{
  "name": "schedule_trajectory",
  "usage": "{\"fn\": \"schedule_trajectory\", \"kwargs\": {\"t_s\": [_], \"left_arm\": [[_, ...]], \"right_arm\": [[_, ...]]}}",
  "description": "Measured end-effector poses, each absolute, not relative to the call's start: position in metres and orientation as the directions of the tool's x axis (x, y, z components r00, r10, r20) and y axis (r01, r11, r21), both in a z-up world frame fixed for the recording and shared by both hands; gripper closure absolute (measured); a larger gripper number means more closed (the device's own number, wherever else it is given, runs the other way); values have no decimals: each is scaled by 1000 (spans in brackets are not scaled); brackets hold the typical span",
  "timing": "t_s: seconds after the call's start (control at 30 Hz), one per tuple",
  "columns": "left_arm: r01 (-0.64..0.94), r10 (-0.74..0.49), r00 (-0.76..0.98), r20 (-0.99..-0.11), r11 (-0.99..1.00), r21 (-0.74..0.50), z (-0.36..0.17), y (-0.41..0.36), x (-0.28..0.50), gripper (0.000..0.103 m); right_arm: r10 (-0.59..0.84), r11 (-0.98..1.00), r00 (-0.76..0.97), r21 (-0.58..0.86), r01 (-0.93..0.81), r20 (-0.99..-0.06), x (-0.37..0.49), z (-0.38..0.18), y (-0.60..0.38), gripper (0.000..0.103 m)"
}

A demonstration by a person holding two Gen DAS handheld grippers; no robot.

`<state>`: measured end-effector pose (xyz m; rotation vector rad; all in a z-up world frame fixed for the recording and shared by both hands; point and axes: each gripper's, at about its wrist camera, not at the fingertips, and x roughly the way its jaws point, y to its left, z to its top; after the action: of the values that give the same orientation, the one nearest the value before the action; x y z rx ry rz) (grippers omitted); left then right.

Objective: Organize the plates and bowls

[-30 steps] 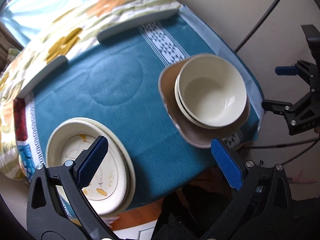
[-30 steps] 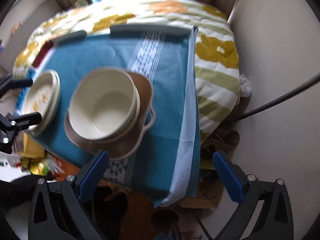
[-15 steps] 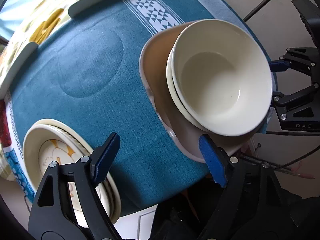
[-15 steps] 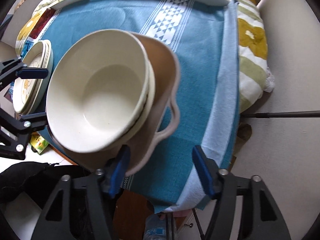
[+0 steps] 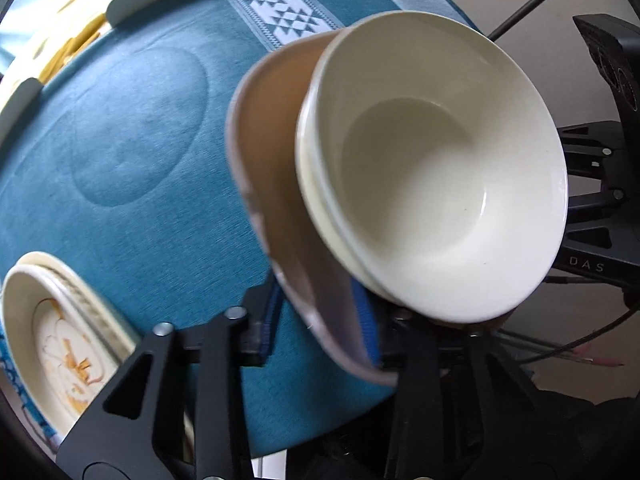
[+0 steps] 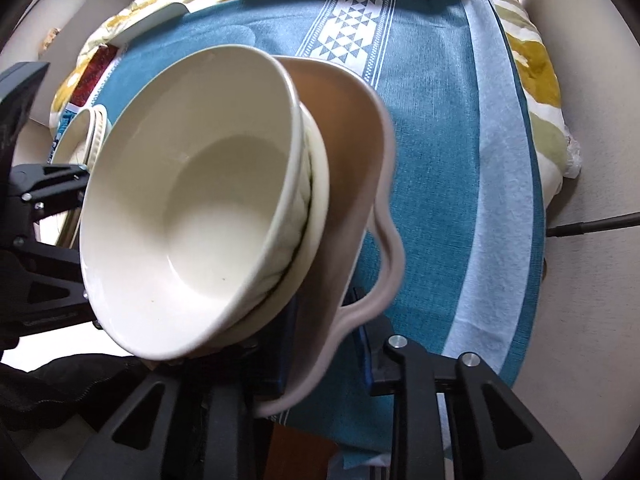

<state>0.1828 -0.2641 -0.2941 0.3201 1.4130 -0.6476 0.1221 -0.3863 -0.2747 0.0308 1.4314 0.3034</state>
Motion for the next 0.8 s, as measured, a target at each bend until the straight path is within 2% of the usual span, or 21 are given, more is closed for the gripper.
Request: {"fn": "schedule_trajectory", "kwargs": {"t_s": [0.27, 0.57, 0.8], "left_arm": [[612, -267, 82, -960, 774, -162, -294, -269, 177, 89], [605, -261, 129, -957, 785, -132, -281, -269, 185, 89], [589, -262, 205, -943, 803, -94, -254, -261, 191, 89]], "right_arm": [[275, 947, 161, 238, -216, -948, 115, -276, -378, 88], [267, 949, 198, 222, -224, -943, 112, -271, -384, 89], [248, 950, 250, 185, -251, -936, 118, -242, -380, 89]]}}
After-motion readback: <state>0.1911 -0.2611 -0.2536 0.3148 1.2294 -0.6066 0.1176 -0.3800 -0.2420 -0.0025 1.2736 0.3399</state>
